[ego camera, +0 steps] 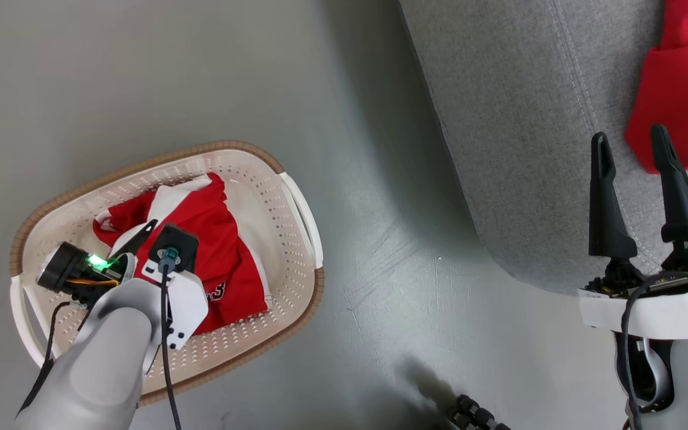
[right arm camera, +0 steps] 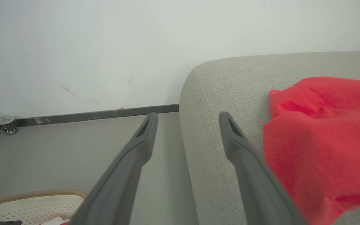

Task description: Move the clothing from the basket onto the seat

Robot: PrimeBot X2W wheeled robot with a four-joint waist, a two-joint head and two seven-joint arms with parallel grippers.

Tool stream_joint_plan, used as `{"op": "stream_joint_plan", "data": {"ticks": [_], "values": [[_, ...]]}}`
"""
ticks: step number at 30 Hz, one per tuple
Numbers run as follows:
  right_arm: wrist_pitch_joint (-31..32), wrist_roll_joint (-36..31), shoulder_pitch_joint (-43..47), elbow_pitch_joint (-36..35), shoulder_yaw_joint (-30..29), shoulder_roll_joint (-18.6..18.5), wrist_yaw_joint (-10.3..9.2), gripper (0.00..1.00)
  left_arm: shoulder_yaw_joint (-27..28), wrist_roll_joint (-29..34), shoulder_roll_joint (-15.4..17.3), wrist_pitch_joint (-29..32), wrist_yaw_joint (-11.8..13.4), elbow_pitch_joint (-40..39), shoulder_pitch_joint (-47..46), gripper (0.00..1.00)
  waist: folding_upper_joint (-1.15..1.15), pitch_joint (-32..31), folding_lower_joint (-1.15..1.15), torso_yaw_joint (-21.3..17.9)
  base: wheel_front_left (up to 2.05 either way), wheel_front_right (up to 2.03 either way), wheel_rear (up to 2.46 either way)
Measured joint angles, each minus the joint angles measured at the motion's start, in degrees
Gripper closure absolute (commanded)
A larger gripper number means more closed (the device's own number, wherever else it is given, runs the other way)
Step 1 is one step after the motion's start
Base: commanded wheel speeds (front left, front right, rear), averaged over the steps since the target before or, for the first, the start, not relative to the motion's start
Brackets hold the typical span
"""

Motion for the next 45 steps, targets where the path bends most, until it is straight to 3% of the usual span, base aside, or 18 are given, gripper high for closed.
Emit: {"op": "stream_joint_plan", "data": {"ticks": [27, 28, 29, 31, 32, 45], "values": [[-3.5, 2.2, -6.4, 4.9, 2.0, 0.0, 0.0, 0.0, -0.2, 2.6, 1.4, 3.2, 4.5, 6.6, -6.7, 0.0, 0.0, 7.6, 0.0, -2.7, 0.0, 0.0, 0.0], [-3.5, 2.2, -6.6, 5.2, 2.0, 0.0, 0.0, 0.0, -0.2, 2.8, 1.4, 3.3, 4.5, 6.9, -6.7, 0.05, 0.0, 7.8, 0.0, -2.8, 0.0, 0.0, 0.0], [-3.5, 2.2, -6.8, 5.4, 2.1, 0.0, 0.0, 0.0, -0.2, 2.8, 1.4, 3.5, 4.6, 7.3, -6.7, 0.44, 0.0, 7.9, 0.0, -2.8, 0.0, 0.0, 0.0], [-3.6, 2.2, -6.9, 5.7, 2.2, 0.0, 0.0, 0.0, -0.2, 2.9, 1.6, 3.8, 4.9, 8.0, -6.8, 0.75, 0.0, 8.1, 0.0, -2.9, 0.0, 0.0, 0.0], [-3.6, 2.2, -6.9, 5.9, 2.3, 0.0, 0.0, 0.0, -0.2, 2.9, 1.6, 3.8, 5.1, 8.2, -6.9, 0.98, 0.0, 8.1, 0.0, -3.0, 0.0, 0.0, 0.0], [-4.8, 2.2, -9.1, 8.4, 2.1, 0.0, 0.0, 0.0, -0.2, 2.7, 0.1, 1.6, 6.0, 8.6, -7.1, 1.0, 0.0, 7.2, 0.0, -2.5, 0.0, 0.0, 0.0]]}}
